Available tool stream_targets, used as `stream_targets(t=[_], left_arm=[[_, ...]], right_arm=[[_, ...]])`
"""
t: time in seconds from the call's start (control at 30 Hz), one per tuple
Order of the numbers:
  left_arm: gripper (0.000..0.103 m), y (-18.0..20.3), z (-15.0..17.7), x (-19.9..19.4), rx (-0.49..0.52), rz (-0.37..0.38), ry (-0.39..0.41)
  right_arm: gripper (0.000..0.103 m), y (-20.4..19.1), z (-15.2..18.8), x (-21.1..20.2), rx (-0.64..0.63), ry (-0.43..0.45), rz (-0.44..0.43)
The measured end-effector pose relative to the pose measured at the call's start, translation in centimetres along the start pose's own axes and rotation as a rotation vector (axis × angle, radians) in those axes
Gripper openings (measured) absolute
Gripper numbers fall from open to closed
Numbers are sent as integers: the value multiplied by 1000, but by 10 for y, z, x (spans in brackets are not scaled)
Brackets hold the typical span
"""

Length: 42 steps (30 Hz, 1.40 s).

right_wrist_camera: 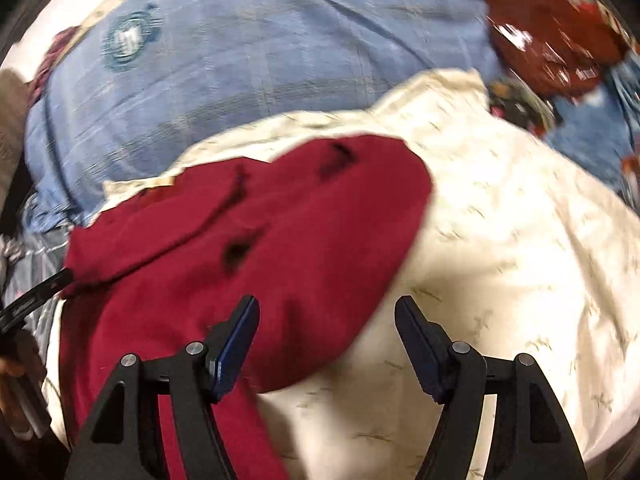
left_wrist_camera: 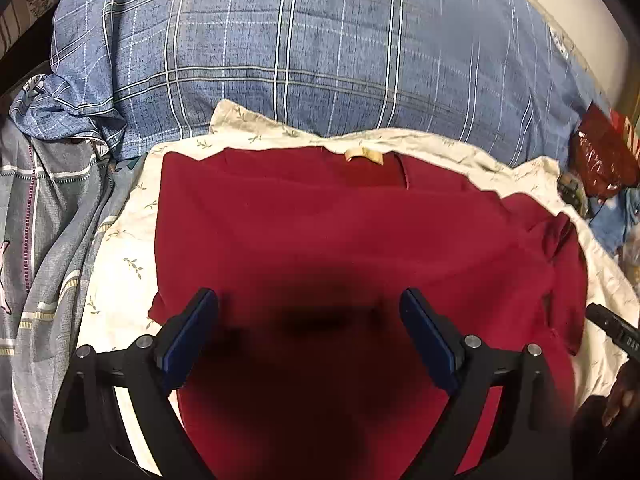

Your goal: Fold small clothes

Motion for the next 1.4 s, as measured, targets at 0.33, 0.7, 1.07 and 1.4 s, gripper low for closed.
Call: stream_targets(t=[0.33, 0.7, 1.07, 1.4], left_arm=[[93, -12, 4, 10, -30, -14, -21], [93, -23, -5, 7, -62, -16, -7], [93, -55, -23, -2, -140, -52, 46], [93, -92, -31, -3, -212, -77, 66]], right_arm=[[39, 20, 6, 37, 112, -2, -12], [3, 47, -98, -30, -41, 205, 103], [3, -127, -178, -82, -308, 248, -277], [34, -300, -97, 30, -400, -161, -572]])
Point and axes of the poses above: each gripper's, at about its wrist camera, not at the fingertips, and x roughly the way its jaws point, y to its right, z to its underside, the point moved 7 cm from there along x, roughly the way its jaws point, and after that the axes turned 8 degrees about y, right-handed, at the moved point
